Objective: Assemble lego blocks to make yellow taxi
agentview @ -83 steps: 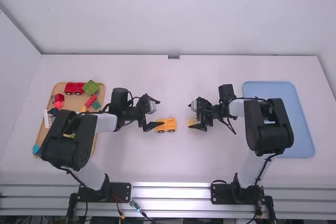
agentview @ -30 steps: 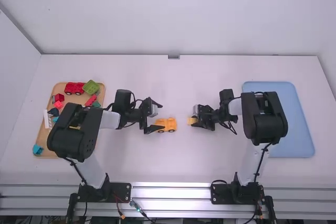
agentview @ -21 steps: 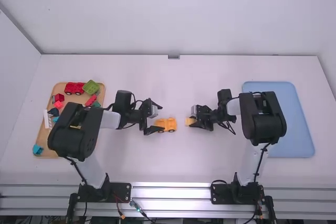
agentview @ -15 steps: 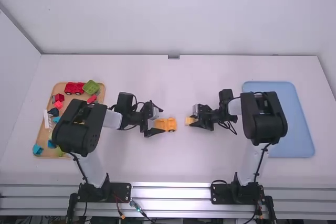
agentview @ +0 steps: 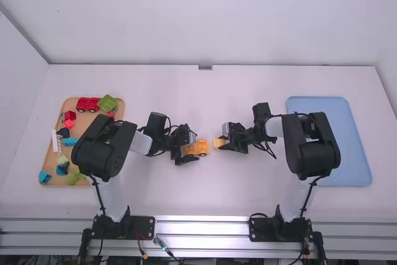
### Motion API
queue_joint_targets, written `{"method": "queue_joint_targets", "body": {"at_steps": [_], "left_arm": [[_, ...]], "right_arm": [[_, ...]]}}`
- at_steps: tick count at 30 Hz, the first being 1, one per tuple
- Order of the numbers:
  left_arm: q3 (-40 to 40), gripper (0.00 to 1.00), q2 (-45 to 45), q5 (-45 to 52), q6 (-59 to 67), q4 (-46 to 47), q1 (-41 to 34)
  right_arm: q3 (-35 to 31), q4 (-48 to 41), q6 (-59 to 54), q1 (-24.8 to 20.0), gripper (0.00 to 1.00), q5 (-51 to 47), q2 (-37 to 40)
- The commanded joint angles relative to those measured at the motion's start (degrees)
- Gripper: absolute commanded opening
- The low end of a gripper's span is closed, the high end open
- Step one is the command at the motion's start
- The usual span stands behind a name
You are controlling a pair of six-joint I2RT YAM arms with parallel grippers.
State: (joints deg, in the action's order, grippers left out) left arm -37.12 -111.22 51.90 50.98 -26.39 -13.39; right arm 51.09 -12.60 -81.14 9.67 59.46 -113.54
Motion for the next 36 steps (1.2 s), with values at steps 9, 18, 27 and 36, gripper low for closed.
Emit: {"method": "queue_joint_targets", "body": {"at_steps": [9, 18, 27, 36], "left_arm": [[0.0, 0.91, -3.1, 1.6, -0.2, -1.7, 0.6], [0.0, 0.63, -3.1, 1.6, 3.9, 0.0, 0.3], [0.0, 0.60, -3.1, 1.6, 4.0, 0.4, 0.4], [0.1, 0.60, -3.1, 1.6, 4.2, 0.6, 0.1]], "right_arm": [[1.0, 4.2, 6.9, 6.3, 0.29, 0.5, 1.3], [2.6, 4.9, 9.8, 9.9, 0.26, -2.8, 1.3], [2.6, 4.9, 11.5, 10.5, 0.26, -3.0, 1.2], [2.6, 6.6, 18.9, 13.0, 0.22, -8.9, 1.2]]}}
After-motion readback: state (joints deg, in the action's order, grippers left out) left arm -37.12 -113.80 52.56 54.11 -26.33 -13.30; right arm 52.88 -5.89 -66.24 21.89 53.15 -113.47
